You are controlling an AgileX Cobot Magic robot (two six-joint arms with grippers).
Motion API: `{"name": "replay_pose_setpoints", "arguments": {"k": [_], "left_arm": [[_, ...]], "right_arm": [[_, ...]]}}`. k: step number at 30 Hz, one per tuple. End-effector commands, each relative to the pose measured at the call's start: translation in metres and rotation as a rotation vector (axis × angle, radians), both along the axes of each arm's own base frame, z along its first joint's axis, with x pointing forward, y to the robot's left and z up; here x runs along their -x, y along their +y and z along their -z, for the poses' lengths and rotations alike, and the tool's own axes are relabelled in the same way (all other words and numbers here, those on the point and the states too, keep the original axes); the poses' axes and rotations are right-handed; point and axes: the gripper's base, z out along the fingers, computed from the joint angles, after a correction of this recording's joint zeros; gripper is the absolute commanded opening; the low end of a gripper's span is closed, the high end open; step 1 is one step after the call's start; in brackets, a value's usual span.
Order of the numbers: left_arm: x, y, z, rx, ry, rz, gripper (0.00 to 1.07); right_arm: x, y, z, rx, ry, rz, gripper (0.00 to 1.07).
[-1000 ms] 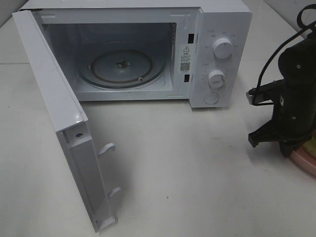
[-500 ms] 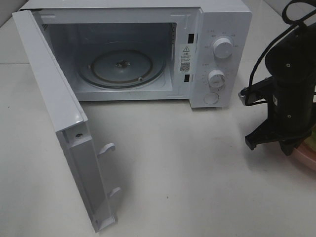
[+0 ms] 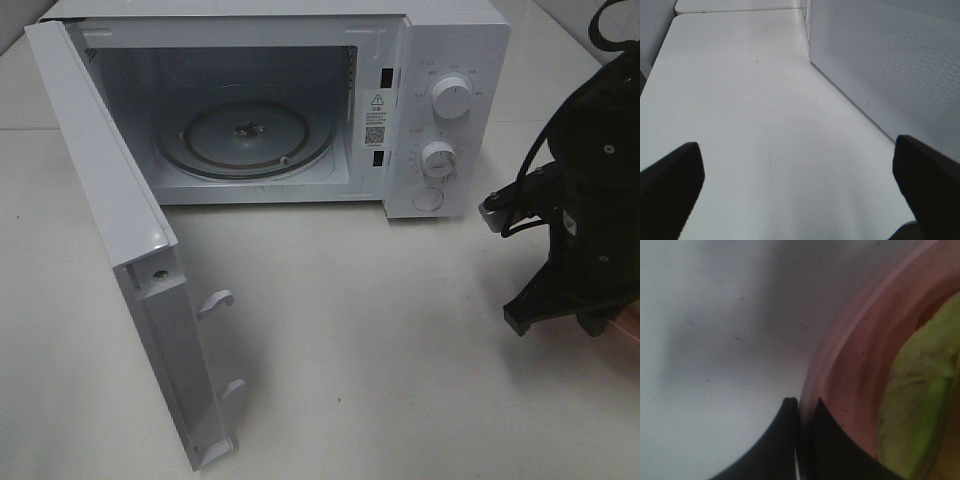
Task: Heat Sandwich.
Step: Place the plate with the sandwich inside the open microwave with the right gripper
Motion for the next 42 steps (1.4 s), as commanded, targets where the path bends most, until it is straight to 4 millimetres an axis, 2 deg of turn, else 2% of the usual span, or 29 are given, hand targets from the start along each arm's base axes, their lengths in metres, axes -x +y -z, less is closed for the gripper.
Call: {"name": "replay_pose_setpoints", "arguments": {"k": [1,10,13,22,27,42], "left_arm": [[0.004,0.0,0.001,0.004,-0.027,0.003,0.98],[0.004,0.0,0.001,0.004,-0.027,0.003,0.98],[0.004,0.0,0.001,0.004,-0.027,0.003,0.98],[0.004,0.0,0.001,0.004,-0.027,0.003,0.98],[0.004,0.0,0.001,0.004,-0.027,0.003,0.98],[0.004,0.0,0.001,0.004,-0.027,0.003,0.98]], "right_arm": [[0.008,0.001,-0.004,0.027,-0.004,-0.019,0.0],[0.036,0.017,-0.013,0.02,-0.013,-0.098,0.0],[0.04,0.021,-0.015,0.029,-0.008,-0.116,0.0],[0.06,0.044,-0.027,0.033,-0.03,-0.217,0.0],[0.078,0.06,-0.033,0.045,-0.031,-0.3,0.0],[0.115,0.092,-0.034,0.052,-0.014,-0.473,0.0]]}}
